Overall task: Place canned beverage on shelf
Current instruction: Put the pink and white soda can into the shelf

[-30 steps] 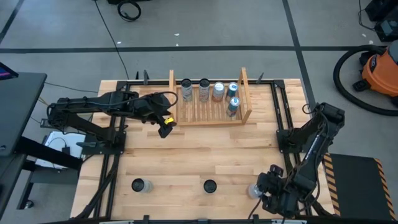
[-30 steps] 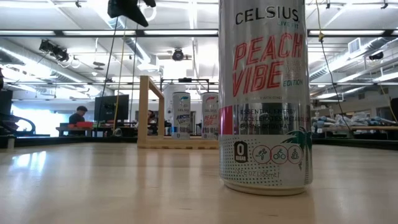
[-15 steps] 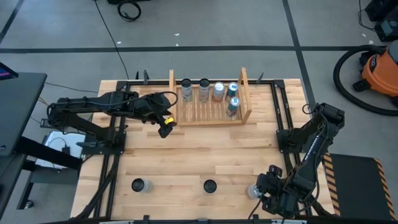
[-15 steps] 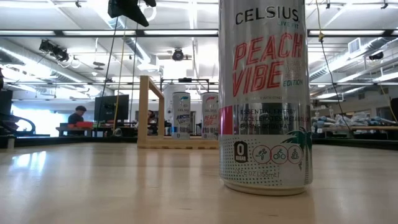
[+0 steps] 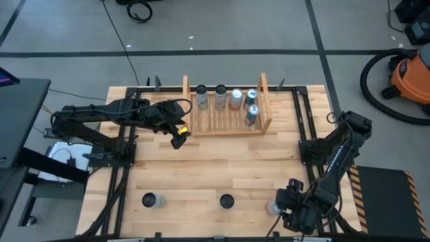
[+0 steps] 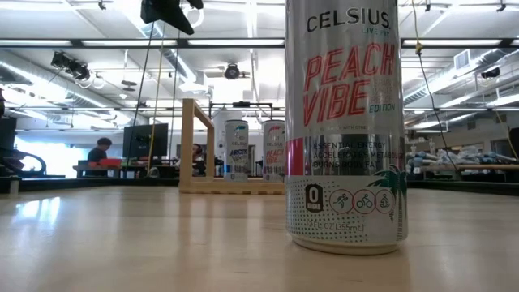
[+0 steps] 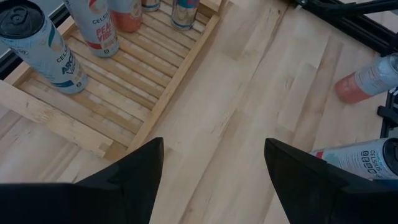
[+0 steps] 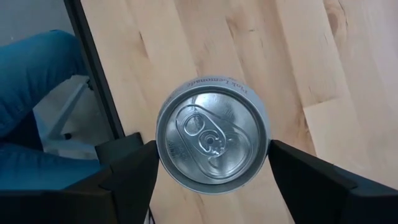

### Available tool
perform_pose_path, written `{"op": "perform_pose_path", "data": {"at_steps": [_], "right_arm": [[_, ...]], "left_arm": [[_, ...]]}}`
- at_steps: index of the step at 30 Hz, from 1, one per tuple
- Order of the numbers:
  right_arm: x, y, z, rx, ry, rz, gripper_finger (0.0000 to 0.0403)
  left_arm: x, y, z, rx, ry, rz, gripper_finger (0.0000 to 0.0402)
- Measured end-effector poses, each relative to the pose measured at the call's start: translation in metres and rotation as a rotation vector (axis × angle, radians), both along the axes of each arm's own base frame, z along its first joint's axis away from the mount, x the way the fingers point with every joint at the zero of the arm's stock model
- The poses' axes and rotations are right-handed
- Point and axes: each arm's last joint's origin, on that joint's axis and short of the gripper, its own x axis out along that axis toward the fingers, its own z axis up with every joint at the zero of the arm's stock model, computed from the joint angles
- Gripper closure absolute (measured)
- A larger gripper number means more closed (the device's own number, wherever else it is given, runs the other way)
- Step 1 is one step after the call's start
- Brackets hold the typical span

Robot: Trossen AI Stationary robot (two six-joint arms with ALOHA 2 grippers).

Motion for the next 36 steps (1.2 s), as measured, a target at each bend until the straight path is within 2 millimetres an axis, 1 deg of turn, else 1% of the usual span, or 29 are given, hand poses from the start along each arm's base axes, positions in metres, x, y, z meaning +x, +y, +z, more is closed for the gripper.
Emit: {"op": "perform_pose_path", "data": {"at_steps": [32, 36], "right_arm": [[0.0050, -0.0016, 0.0000, -0.020, -0.049, -0.007, 0.0091], [0.0054, -0.0019, 0.0000, -0.026, -0.051, 0.010, 0.0084]], "left_arm": [[0.0000, 0.0000, 0.0000, 0.015, 0.004, -0.017, 0.0122], [0.0000, 0.0000, 0.0000, 0.015, 0.004, -0.016, 0.0122]]}}
